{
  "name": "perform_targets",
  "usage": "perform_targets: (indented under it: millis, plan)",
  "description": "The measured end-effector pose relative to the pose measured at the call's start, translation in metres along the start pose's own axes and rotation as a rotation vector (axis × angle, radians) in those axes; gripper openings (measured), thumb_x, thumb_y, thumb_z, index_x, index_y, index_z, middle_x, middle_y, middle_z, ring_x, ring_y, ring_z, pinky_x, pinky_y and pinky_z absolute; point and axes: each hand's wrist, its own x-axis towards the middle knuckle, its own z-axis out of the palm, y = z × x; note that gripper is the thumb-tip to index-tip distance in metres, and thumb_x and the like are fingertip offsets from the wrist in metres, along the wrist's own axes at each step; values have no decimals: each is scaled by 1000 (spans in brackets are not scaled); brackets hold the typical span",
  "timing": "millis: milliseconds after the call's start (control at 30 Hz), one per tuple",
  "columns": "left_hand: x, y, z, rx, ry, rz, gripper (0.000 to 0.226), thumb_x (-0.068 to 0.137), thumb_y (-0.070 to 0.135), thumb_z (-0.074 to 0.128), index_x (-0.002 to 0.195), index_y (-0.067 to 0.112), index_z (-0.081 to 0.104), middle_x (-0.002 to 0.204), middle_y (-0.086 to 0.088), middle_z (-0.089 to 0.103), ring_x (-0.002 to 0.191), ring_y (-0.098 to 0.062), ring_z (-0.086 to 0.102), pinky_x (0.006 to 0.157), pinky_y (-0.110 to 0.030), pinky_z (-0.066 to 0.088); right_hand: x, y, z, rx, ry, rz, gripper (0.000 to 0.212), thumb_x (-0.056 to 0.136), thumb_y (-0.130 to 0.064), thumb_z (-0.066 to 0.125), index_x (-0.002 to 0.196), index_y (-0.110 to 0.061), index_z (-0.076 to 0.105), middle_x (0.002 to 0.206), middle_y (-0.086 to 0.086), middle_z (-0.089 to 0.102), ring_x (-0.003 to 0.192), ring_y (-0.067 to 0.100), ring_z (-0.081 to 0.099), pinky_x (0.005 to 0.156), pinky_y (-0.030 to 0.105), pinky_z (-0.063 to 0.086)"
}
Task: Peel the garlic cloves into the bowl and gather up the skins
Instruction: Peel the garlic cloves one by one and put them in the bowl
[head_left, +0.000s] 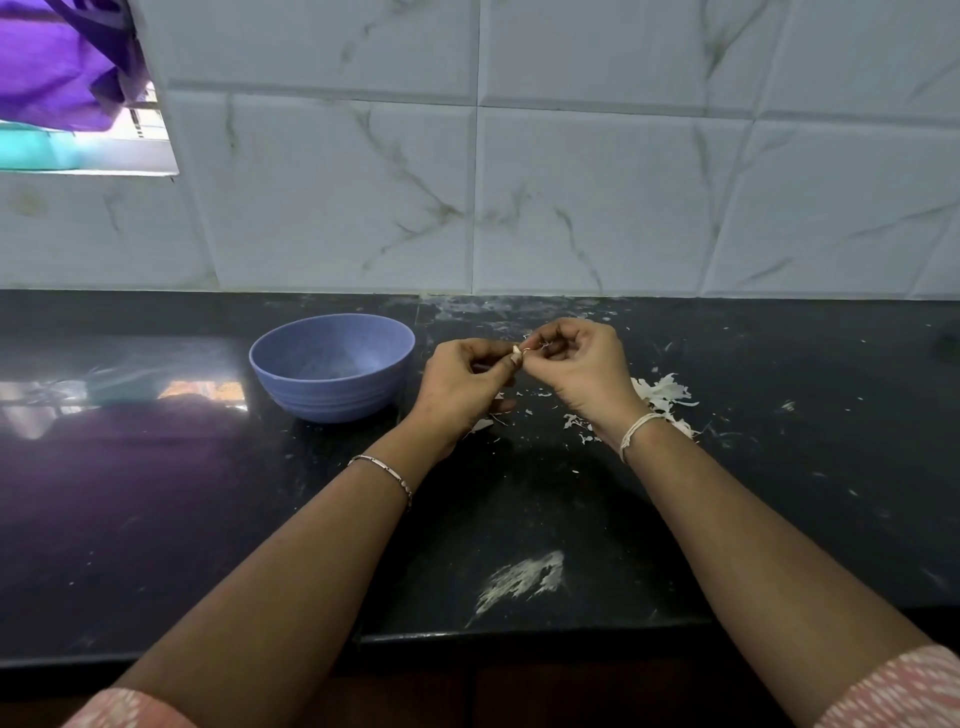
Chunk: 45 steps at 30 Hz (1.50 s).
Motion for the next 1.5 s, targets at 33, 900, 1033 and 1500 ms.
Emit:
perform_targets:
  millis: [33,900,1033,1500]
  plan:
    - [0,0,0,4,-3,0,19,93,10,64,110,5,70,98,-14,67,84,-14,64,65,-28,59,0,1,0,-29,-2,-21,19,71,-3,78,70,-20,69,79,14,72,66,13,61,69,35,56]
    - [-3,2,2,210,104,102,17,94,16,64,108,12,72,93,-7,70,79,-21,69,66,-39,62,0,2,-2,-66,2,-42,9,74,-10,80,73,-15,74,76,4,74,75,22,72,76,40,60]
    - [-3,2,2,237,110,131,17,94,18,65,108,12,73,90,-3,71,82,-19,70,67,-38,62,1,3,-1,-81,24,-58,7,75,-9,80,74,-13,73,73,3,73,64,8,65,66,28,58]
    - [0,4,0,-160,165,-78,13,87,6,66,89,-4,73,70,-4,66,62,-10,56,64,-30,59,8,9,-10,-272,98,-101,9,78,-18,74,71,-21,69,68,-7,67,61,5,59,64,23,50]
